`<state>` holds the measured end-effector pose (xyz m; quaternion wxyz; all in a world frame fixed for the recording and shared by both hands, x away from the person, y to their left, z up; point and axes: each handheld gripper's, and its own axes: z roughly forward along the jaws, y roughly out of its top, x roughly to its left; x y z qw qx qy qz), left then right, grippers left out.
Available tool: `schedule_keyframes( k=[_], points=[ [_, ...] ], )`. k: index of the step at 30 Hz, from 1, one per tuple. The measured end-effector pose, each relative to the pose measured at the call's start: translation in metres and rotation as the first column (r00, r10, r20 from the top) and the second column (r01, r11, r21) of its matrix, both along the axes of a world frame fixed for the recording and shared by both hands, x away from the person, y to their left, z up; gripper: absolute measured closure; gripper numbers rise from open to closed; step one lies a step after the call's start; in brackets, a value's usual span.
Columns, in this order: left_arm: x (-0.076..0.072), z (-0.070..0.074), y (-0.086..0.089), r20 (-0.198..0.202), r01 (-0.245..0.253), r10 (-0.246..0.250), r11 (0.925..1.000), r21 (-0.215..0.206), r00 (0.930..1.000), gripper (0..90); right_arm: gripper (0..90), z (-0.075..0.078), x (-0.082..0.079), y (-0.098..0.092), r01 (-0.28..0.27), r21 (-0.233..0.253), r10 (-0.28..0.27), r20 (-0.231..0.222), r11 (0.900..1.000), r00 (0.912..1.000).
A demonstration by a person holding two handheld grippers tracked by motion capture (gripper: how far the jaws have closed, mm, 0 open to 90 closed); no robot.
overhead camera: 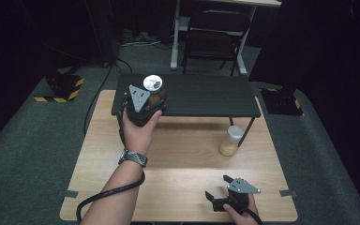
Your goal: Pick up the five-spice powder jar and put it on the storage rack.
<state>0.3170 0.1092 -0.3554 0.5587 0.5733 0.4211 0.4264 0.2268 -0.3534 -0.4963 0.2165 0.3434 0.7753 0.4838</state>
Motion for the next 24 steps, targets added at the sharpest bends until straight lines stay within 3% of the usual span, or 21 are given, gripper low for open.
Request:
schedule_keyframes(
  k=[10, 24],
  points=[
    [0.012, 0.0, -0.007, -0.028, -0.008, 0.008, 1.0, 0.002, 0.9996, 30.4, 0.4, -0.001, 0.0, -0.001, -0.004, 0.007, 0.004, 0.003, 1.0, 1.0],
    [0.02, -0.004, -0.012, -0.018, -0.013, 0.013, 0.9999, 0.007, 0.9997, 30.3, 0.4, -0.001, 0.001, -0.001, -0.01, 0.01, 0.01, 0.002, 1.0, 0.9999]
  ],
)
